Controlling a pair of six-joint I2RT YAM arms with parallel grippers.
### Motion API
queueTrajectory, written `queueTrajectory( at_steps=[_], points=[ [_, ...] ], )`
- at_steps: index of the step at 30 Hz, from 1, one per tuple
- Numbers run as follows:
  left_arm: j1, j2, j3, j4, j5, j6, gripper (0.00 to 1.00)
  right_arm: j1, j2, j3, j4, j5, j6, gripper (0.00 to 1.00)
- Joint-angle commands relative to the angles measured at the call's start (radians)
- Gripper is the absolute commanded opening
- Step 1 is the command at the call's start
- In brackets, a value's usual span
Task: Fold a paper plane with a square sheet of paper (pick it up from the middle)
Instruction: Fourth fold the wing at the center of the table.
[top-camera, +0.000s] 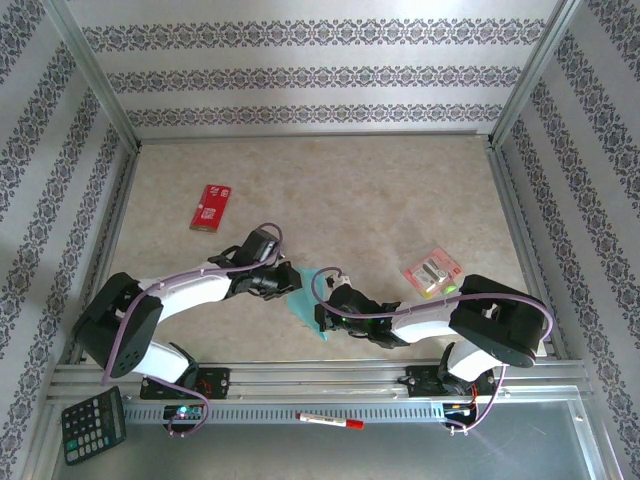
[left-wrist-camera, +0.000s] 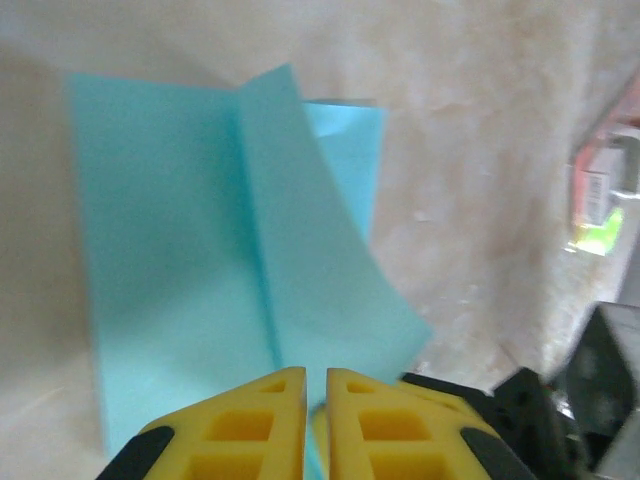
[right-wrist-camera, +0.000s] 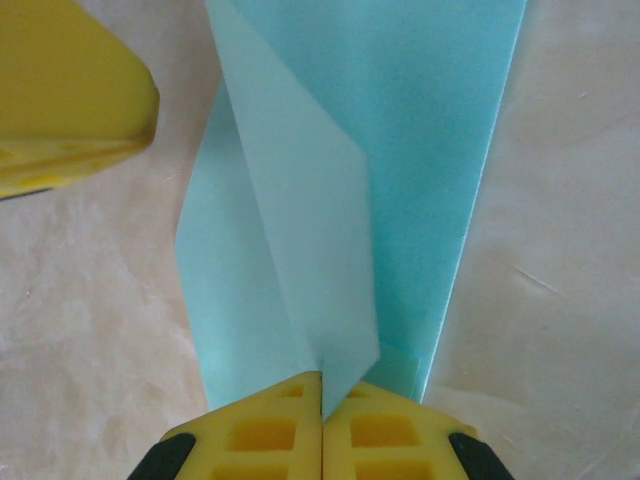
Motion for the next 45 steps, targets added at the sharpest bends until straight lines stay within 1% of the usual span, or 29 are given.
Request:
queueTrajectory(
  at_steps=[1,7,15,23,28,33,36,39,45],
  points=[
    [-0.032,0.050,0.053,0.081,0.079,-0.013,0.11,-0.010,0.002,-0.014,0.007,-0.007,0.017,0.05],
    [-0.048,0.126,0.073,0.124,0.103,-0.040,0.11,-0.014,0.004,-0.017,0.001,-0.006,0.025,0.05],
    [-0.034,0.193,0.089,0.122,0.078,-0.023,0.11,-0.018,0.017,-0.011,-0.002,-0.014,0.027,0.05],
    [-0.012,0.237,0.107,0.133,0.085,-0.006,0.12,-0.019,0.025,-0.010,-0.004,-0.016,0.030,0.05],
    [0.019,0.215,0.104,0.146,0.122,-0.006,0.15,-0.020,0.028,-0.011,-0.007,-0.016,0.037,0.05],
    [0.029,0.115,0.076,0.125,0.129,0.000,0.24,-0.023,0.024,-0.018,-0.006,-0.014,0.047,0.04],
    [0.030,0.065,0.043,0.109,0.121,-0.005,0.26,-0.026,0.021,-0.023,-0.005,-0.013,0.052,0.04],
    [0.032,0.049,0.017,0.102,0.123,-0.015,0.26,-0.029,0.024,-0.024,-0.003,-0.014,0.058,0.04],
    [0.031,0.087,0.032,0.087,0.138,0.007,0.20,-0.034,0.024,-0.028,-0.002,-0.014,0.062,0.04]
  ],
)
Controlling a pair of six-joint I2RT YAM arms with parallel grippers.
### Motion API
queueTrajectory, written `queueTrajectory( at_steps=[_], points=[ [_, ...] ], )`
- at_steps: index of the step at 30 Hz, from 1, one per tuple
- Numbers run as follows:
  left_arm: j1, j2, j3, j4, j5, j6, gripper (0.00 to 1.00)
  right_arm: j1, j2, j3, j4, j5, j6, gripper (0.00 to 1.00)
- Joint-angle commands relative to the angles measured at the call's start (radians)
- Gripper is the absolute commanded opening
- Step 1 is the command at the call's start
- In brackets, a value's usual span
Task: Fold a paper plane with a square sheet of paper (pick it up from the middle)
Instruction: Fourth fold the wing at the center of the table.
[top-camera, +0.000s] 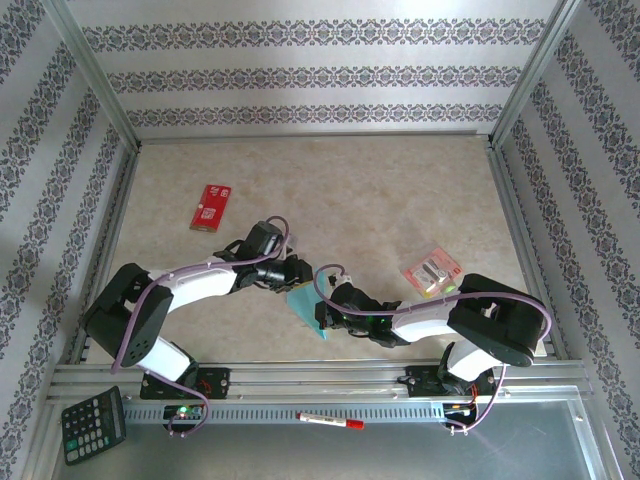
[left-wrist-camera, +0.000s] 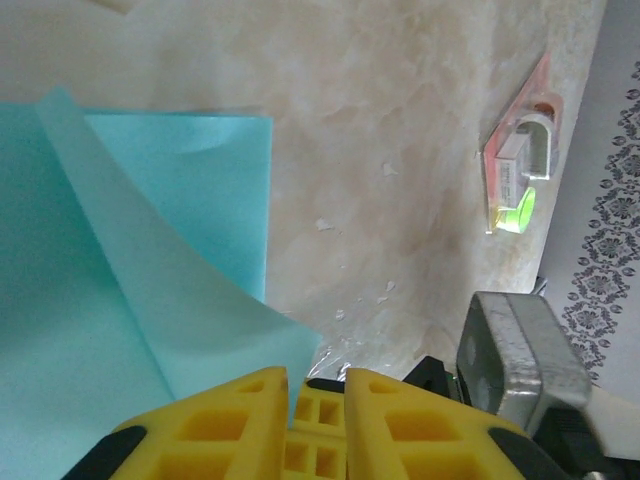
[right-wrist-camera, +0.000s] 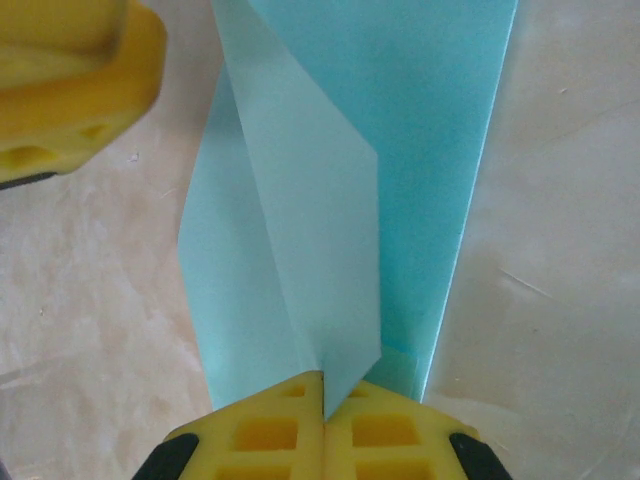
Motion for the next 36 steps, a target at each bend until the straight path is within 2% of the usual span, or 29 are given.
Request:
queueTrajectory(
  at_steps=[1,9,20,36],
  points=[
    [0.009,0.038,0.014,-0.011,0.026,0.027,0.20,-0.014,0.019,-0.021,-0.024,0.003,0.013,0.04],
    [0.010,0.133,0.056,0.051,0.074,0.013,0.20,-0.015,0.026,-0.016,-0.027,0.000,0.013,0.04],
    [0.009,0.134,0.038,0.171,0.095,-0.036,0.22,-0.018,0.035,-0.011,-0.027,-0.006,0.012,0.03],
    [0.051,0.201,0.053,0.073,0.045,0.038,0.18,-0.018,0.035,-0.010,-0.029,-0.008,0.010,0.03]
  ],
)
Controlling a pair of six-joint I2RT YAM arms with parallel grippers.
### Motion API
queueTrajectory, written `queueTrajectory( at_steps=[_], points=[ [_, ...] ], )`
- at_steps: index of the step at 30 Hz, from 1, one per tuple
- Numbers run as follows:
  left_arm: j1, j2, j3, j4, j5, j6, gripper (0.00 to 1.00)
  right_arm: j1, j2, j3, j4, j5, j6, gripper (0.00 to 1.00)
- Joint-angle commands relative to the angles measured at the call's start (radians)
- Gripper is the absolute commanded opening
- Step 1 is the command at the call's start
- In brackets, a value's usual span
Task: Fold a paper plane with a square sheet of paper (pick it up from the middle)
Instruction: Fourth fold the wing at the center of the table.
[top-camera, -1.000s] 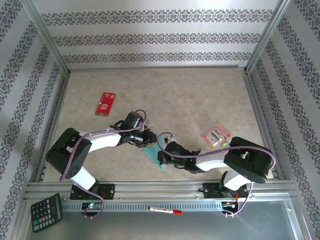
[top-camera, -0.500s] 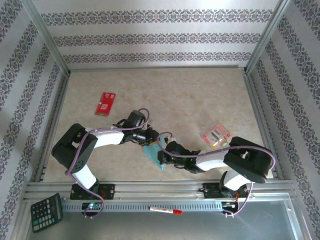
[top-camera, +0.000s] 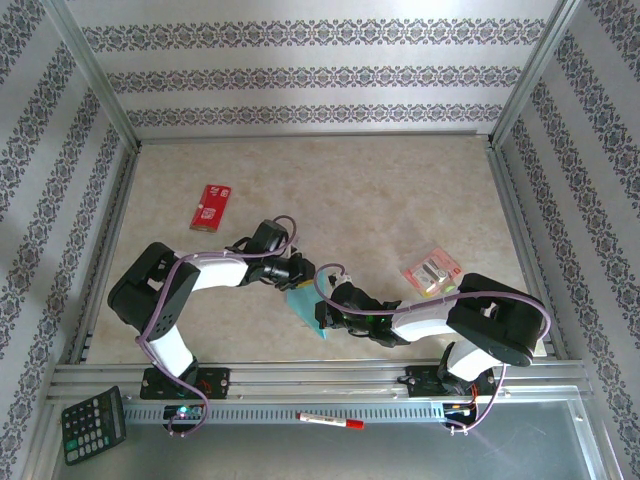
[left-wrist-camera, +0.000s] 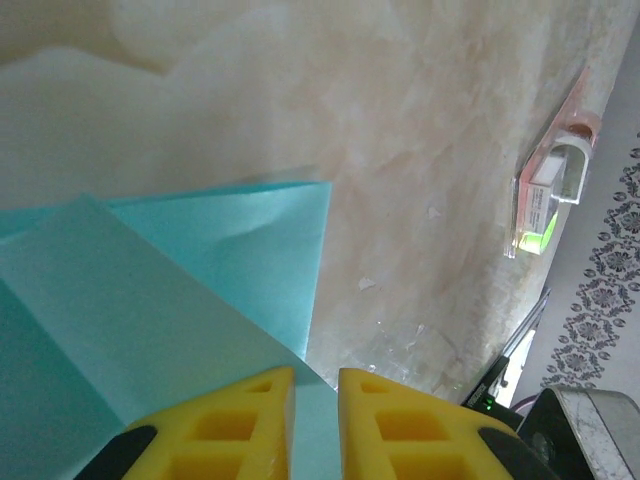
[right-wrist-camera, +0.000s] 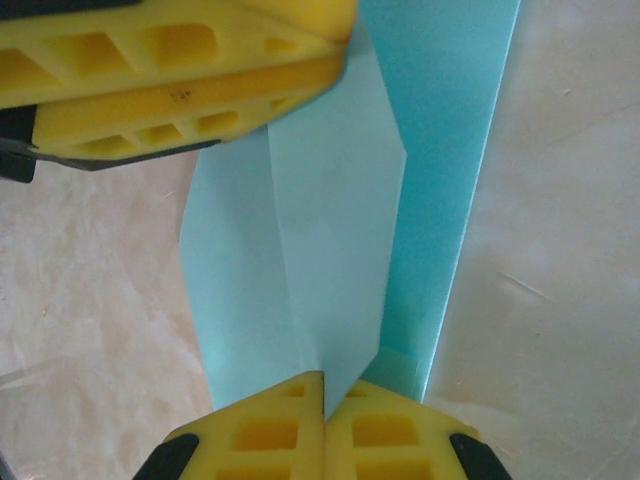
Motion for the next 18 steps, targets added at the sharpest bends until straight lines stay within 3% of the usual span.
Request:
queueTrajectory(
  at_steps=[1,18],
  points=[
    [0.017,0.029,0.013,-0.035,-0.012,0.042,0.18,-0.012,0.029,-0.009,-0.038,0.002,0.009,0.03],
    [0.036,0.083,-0.009,-0.042,-0.035,0.085,0.18,-0.013,-0.005,-0.007,-0.057,-0.002,-0.005,0.09]
  ],
)
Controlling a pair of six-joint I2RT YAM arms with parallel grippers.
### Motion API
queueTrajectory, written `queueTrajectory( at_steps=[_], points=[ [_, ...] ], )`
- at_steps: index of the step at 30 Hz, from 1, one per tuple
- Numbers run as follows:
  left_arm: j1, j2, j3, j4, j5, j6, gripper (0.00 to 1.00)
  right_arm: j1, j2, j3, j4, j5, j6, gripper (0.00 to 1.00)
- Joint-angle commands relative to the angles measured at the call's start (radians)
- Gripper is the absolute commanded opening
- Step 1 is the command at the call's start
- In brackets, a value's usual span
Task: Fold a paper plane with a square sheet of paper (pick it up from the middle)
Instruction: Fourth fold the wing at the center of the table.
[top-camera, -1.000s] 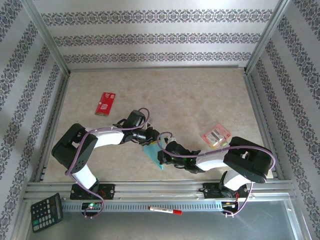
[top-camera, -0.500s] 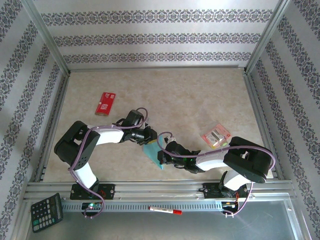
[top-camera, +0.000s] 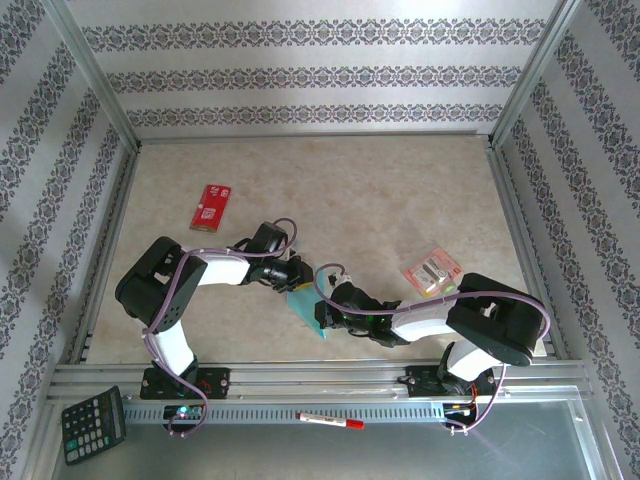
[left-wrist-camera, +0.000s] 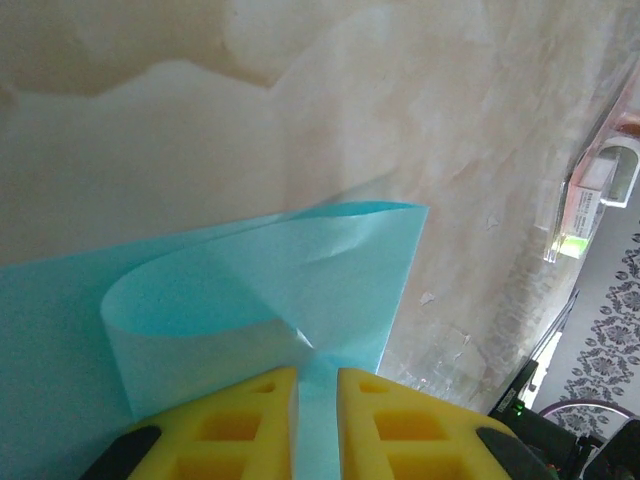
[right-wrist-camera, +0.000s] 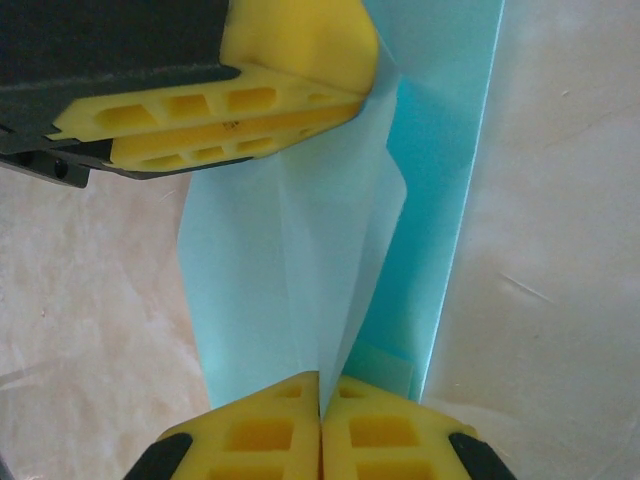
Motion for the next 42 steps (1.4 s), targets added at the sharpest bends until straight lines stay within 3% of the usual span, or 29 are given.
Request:
queueTrajectory(
  at_steps=[1,10,18,30,36,42],
  points=[
    [0.020,0.027,-0.014,-0.043,-0.045,0.041,0.18,-0.015,-0.014,-0.005,-0.060,-0.006,-0.008,0.09],
    [0.020,0.036,-0.026,-0.048,-0.060,0.055,0.18,-0.021,-0.117,-0.002,-0.085,-0.039,0.003,0.17],
    [0.019,0.035,-0.031,-0.047,-0.061,0.053,0.18,-0.019,-0.098,-0.008,-0.063,-0.057,0.026,0.13],
    [0.020,0.036,-0.048,-0.057,-0.102,0.060,0.18,0.009,-0.065,-0.053,0.086,-0.084,-0.003,0.06],
    [0.020,0.043,-0.063,-0.048,-0.109,0.057,0.18,0.011,-0.001,-0.101,0.228,-0.118,0.001,0.07],
    [0.020,0.034,-0.068,-0.047,-0.108,0.054,0.18,0.009,-0.009,-0.132,0.238,-0.085,0.044,0.12]
  ],
)
